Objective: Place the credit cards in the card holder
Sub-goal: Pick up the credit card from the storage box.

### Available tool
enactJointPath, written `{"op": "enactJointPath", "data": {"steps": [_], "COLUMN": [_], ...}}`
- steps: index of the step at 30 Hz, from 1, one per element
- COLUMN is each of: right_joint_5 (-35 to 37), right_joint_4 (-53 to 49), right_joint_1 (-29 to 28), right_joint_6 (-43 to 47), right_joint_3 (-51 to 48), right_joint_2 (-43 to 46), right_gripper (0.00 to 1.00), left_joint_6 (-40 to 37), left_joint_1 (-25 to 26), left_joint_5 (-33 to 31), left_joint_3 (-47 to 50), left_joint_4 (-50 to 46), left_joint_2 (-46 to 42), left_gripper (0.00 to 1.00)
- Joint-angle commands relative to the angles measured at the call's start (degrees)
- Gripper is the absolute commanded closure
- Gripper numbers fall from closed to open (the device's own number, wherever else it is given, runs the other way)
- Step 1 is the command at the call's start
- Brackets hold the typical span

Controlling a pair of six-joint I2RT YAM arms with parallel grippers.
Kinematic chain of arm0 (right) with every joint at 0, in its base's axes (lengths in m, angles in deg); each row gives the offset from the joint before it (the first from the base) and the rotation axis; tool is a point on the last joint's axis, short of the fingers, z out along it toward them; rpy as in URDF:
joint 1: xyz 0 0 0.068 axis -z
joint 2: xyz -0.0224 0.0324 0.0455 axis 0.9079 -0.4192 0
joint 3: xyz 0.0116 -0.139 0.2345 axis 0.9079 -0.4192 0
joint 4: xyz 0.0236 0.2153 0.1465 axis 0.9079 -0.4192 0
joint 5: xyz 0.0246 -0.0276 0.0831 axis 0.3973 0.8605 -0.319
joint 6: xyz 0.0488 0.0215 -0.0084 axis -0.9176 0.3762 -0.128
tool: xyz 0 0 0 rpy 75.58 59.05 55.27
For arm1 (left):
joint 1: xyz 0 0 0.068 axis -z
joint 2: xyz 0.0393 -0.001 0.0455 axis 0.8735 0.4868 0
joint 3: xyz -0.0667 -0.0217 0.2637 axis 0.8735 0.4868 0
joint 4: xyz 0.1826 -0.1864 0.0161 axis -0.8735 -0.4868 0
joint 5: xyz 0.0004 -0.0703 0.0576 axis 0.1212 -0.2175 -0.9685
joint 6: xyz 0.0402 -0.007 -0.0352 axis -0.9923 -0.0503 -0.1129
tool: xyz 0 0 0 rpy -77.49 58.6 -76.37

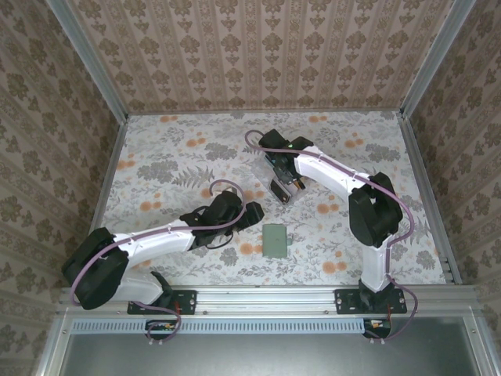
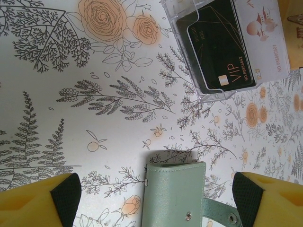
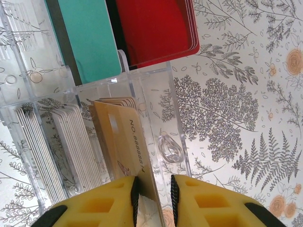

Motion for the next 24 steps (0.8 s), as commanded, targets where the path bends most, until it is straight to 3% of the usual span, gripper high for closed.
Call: {"op": "enactJointPath", "data": {"steps": [1,18,24], "right_joint_5": [2.4,-3.1,-6.5], "right_joint_4": [-0.3,-2.4,-3.5], "right_joint_1": [0.1,0.1,0.1], "right_joint_6": [-0.4,-1.6,-3.0], "right_joint_3": [-0.9,-0.7,-0.7], "right_joint_2": [2.1,4.3,5.6], "right_gripper": [0.74,0.89,0.90], "left_joint_6": [0.1,0.0,-0.3], "left_joint_1": [-0.4,-0.4,-0.4], "left_joint_5": [0.8,1.2,1.6], "left_joint_3": [-1.0,-1.5,-2.1], "left_joint_4": [0.3,0.0,-0.3], "left_joint_2": [0.5,0.9,1.3], "left_gripper": [0.13,0.13,0.13]}}
